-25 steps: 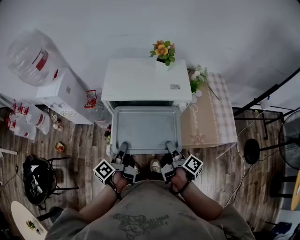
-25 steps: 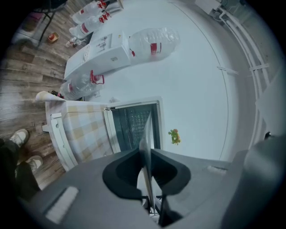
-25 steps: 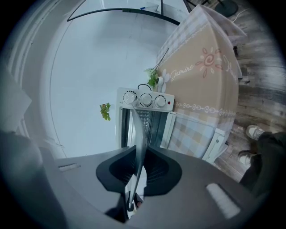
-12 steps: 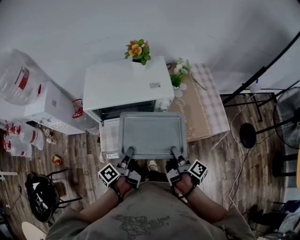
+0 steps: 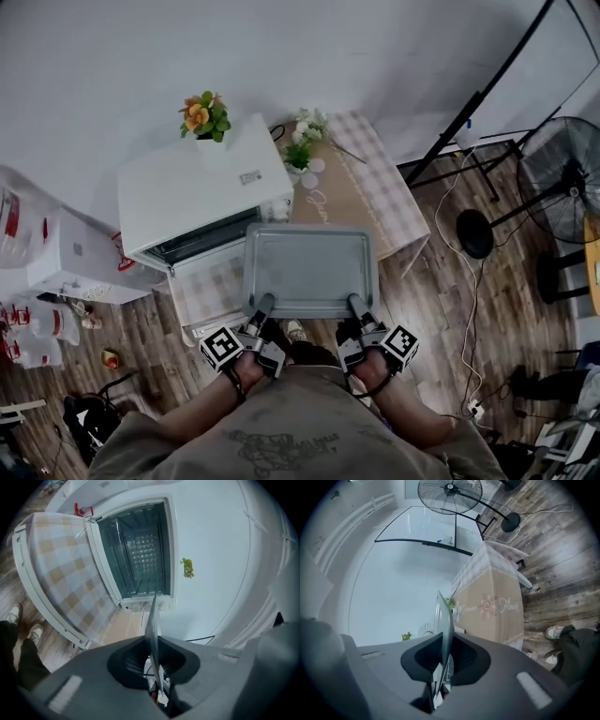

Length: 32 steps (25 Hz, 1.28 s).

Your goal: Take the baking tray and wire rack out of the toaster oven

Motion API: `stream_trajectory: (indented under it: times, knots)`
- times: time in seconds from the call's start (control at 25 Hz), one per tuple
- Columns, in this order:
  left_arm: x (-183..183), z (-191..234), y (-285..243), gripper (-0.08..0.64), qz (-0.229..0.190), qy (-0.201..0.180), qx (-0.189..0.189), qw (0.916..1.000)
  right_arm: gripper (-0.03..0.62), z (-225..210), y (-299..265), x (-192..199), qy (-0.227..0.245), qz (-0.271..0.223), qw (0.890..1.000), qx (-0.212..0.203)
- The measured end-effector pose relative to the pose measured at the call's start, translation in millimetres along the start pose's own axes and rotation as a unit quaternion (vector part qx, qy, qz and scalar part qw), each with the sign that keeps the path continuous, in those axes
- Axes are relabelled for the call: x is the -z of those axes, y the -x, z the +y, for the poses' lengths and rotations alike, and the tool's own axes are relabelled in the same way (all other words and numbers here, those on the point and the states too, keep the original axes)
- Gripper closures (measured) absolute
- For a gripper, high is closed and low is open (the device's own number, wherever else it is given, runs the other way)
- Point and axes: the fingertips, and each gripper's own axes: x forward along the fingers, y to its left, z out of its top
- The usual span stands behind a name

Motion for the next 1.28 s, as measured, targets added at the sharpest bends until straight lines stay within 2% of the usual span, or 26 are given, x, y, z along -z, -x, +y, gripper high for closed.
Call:
stream_trajectory:
  times: [0.12, 0.2, 0.36, 0.56, 0.96, 1.12, 1.28]
  knots:
    - [17, -11, -16, 0.522, 0.023, 0.012, 0.018, 0.9995, 0.54, -2, 12, -16, -0.005, -0.026, 1.0, -0.001]
    - [27, -15, -26, 0.52, 0.041, 0.007, 0.024, 0.9988, 0.538, -5, 18, -28, -0.008, -0.041, 0.999, 0.002]
    - [42, -13, -45, 0.519, 0.076, -0.012, 0.019, 0.9969, 0.538, -5, 23, -51, -0.007, -0.064, 0.998, 0.0]
    - [56, -11, -72, 0.517, 0.097, -0.023, 0.009, 0.995, 0.54, -3, 22, -81, -0.005, -0.088, 0.996, -0.003]
    - [46, -22, -157, 0.512, 0.104, -0.046, 0.012, 0.9934, 0.534, 5, -24, -142, -0.005, -0.118, 0.993, -0.021]
    - [45, -22, -190, 0.509, 0.099, -0.042, 0.008, 0.9942, 0.524, 14, -49, -174, 0.028, -0.122, 0.992, -0.03]
    - [42, -15, -218, 0.509, 0.095, -0.041, 0.0, 0.9946, 0.532, 13, -76, -199, 0.037, -0.126, 0.991, -0.03]
